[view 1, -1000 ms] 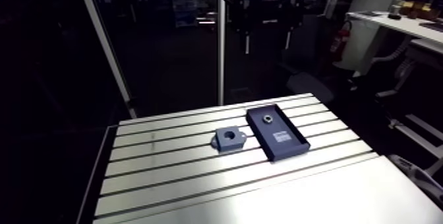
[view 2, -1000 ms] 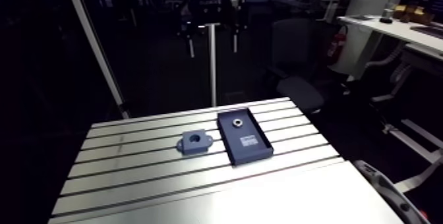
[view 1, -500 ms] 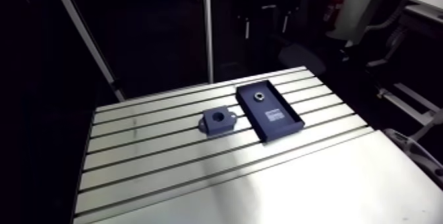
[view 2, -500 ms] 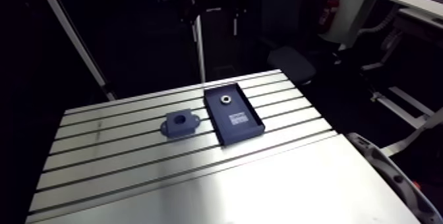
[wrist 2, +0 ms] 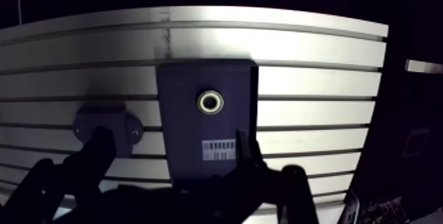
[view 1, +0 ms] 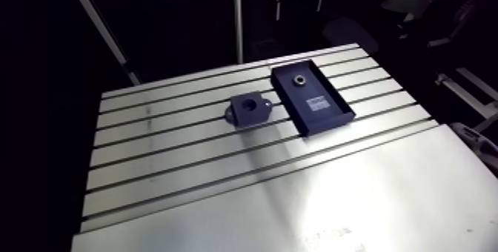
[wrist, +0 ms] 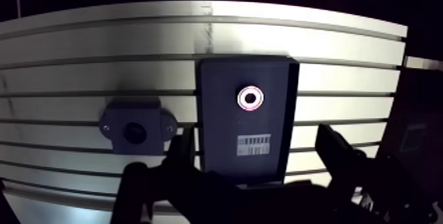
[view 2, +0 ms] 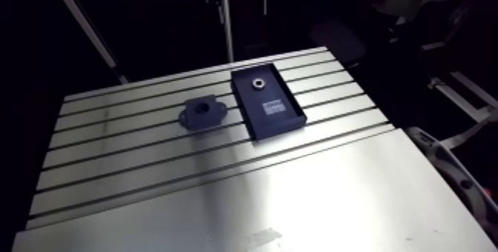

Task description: Pick up the bearing and press it into the housing until flush.

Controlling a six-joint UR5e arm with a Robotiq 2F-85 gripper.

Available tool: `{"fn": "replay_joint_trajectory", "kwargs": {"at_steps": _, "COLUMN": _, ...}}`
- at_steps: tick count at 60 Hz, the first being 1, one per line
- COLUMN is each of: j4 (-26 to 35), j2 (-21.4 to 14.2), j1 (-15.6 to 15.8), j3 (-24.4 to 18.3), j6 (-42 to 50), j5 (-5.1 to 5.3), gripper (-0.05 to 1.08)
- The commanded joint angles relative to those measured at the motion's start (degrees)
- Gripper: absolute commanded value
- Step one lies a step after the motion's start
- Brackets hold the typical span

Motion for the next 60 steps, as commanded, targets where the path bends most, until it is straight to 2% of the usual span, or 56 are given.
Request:
{"fn": "replay_joint_trajectory", "kwargs": {"at_steps": 1, "j4": -0.66, "j2": 1.48, "j1": 0.24, "j3": 0.27, "j6": -0.13, "j5": 0.08, "gripper": 0.01}}
{"fn": "replay_joint_trajectory", "kwargs": {"at_steps": 40, "j4": -3.82, "j2": 3.18, "j1": -0.09, "j3": 2.29, "j6": -0.86, "j5": 0.08, "gripper": 0.01}}
{"fn": "replay_joint_trajectory", "kwargs": {"at_steps": 60, "j4": -4.85, "j2": 4.1, "j1": -1.48, "j3": 3.53, "j6": -1.62, "j5": 0.08, "gripper": 0.01}}
